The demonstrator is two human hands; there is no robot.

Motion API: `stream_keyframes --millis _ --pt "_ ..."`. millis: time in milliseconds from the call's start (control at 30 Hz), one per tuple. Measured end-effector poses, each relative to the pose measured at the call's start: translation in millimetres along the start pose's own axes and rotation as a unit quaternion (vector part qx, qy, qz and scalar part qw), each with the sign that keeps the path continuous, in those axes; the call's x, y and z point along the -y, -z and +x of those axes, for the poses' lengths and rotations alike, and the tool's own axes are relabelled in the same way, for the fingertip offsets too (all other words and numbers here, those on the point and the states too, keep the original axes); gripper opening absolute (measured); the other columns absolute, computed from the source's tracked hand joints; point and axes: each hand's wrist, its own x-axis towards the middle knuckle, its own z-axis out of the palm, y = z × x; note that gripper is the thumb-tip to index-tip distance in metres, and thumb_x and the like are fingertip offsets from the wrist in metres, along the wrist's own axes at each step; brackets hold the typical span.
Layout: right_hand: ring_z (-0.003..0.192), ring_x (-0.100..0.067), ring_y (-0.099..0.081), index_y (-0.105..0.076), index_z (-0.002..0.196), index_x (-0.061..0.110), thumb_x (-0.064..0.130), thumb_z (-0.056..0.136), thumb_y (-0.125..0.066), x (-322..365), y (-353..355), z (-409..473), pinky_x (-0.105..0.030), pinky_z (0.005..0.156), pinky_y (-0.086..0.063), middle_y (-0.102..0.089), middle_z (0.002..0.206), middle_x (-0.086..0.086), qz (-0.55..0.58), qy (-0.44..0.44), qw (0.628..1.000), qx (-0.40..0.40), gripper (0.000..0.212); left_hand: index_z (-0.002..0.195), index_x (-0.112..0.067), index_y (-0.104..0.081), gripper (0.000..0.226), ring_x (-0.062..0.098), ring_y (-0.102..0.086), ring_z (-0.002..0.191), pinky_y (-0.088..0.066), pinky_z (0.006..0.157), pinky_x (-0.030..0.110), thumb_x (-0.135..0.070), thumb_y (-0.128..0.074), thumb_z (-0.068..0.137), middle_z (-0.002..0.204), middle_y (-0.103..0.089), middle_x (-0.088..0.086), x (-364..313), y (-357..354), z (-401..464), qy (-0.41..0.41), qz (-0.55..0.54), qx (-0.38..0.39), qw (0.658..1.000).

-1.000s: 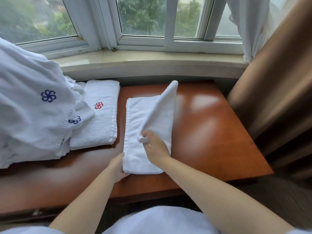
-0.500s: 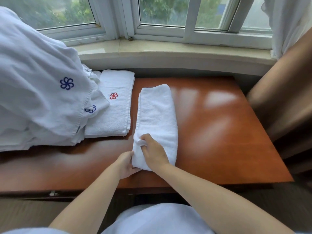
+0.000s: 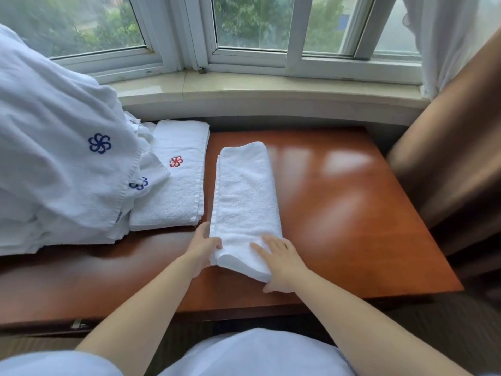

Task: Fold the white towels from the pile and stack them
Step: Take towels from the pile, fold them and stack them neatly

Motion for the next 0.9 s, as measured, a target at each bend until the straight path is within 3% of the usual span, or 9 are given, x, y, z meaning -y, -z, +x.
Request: stream_keyframes --millis 100,200,267,367,467,533,600,700,900 --pt "0.136 -0.028 -0.031 -0.022 0.148 0.024 0.03 0.086 -0.059 -7 10 -3 -0.037 0.108 -0.028 -0.032 0.147 -0.007 0.057 -0.031 0.994 -0.09 0.073 0.135 -0.029 -0.052 0.065 0.013 -0.051 0.097 -0.054 0.056 0.025 0.005 -0.043 0.08 0.14 -0.038 -0.003 -20 -3 -5 -0.03 0.077 0.062 0.995" --pt "0.113 -0.029 -0.053 -0.042 0.134 0.022 0.015 0.086 -0.049 -6 36 -2 -0.034 0.086 -0.043 -0.054 0.126 -0.002 0.2 -0.106 0.948 -0.222 0.049 0.103 -0.011 -0.07 0.036 0.024 -0.065 0.082 -0.057 0.062 0.032 0.002 -0.044 0.081 0.112 -0.059 0.015 -50 -5 -10 -0.026 0.055 0.091 0.994" --pt "0.101 -0.028 -0.057 -0.051 0.12 0.024 0.012 0.084 -0.046 -8 61 -1 -0.031 0.074 -0.043 -0.059 0.115 0.001 0.298 -0.182 0.882 -0.316 0.039 0.1 -0.001 -0.068 0.022 0.028 -0.07 0.069 -0.058 0.059 0.031 -0.003 -0.05 0.087 0.096 -0.067 0.023 -74 -3 -17 -0.036 0.008 0.134 0.99" --pt "0.083 -0.02 -0.052 -0.054 0.107 0.022 0.007 0.081 -0.049 -14 109 -3 -0.026 0.066 -0.037 -0.06 0.104 0.002 0.423 -0.219 0.761 -0.44 0.031 0.102 0.004 -0.069 0.022 0.03 -0.072 0.086 -0.059 0.07 0.028 -0.003 -0.064 0.081 0.098 -0.071 0.024 -109 0 -31 -0.128 0.068 0.19 0.971" --pt "0.083 -0.01 -0.053 -0.056 0.108 0.021 0.003 0.081 -0.057 -16 158 -10 -0.012 0.064 -0.038 -0.059 0.093 0.008 0.505 -0.154 0.666 -0.526 0.032 0.079 -0.018 -0.075 0.012 0.014 -0.066 0.065 -0.056 0.063 0.023 -0.007 -0.07 0.081 0.074 -0.073 0.006 -136 -6 -48 -0.302 0.249 0.095 0.915" --pt "0.08 0.003 -0.054 -0.056 0.102 0.024 0.003 0.081 -0.062 -16 191 -19 -0.002 0.065 -0.037 -0.057 0.084 0.017 0.535 -0.108 0.61 -0.575 0.03 0.058 -0.033 -0.066 0.029 0.007 -0.054 0.055 -0.044 0.054 0.021 -0.015 -0.069 0.081 0.057 -0.065 -0.011 -153 -8 -59 -0.402 0.295 -0.022 0.867" --pt "0.075 0.013 -0.052 -0.057 0.096 0.025 0.004 0.08 -0.067 -17 223 -29 -0.003 0.069 -0.037 -0.056 0.081 0.018 0.522 -0.073 0.585 -0.617 0.027 0.057 -0.034 -0.064 0.028 0.004 -0.05 0.06 -0.038 0.058 0.021 -0.026 -0.072 0.083 0.059 -0.059 -0.011 -171 -7 -72 -0.473 0.229 -0.078 0.847" --pt "0.065 0.01 -0.05 -0.06 0.09 0.022 0.009 0.08 -0.071 -18 265 -40 -0.013 0.071 -0.04 -0.058 0.078 0.018 0.51 -0.037 0.571 -0.642 0.02 0.069 -0.036 -0.066 0.016 0.011 -0.054 0.093 -0.042 0.081 0.023 -0.035 -0.074 0.082 0.096 -0.061 -0.001 -198 -4 -92 -0.528 0.129 -0.098 0.834" --pt "0.065 0.008 -0.051 -0.058 0.075 0.023 0.037 0.082 -0.073 -19 325 -46 -0.012 0.07 -0.04 -0.056 0.071 0.016 0.507 0.011 0.519 -0.688 0.022 0.076 -0.02 -0.076 0.026 0.014 -0.072 0.073 -0.057 0.061 0.027 -0.045 -0.07 0.071 0.083 -0.075 0.0 -236 -6 -118 -0.452 -0.096 0.079 0.884"
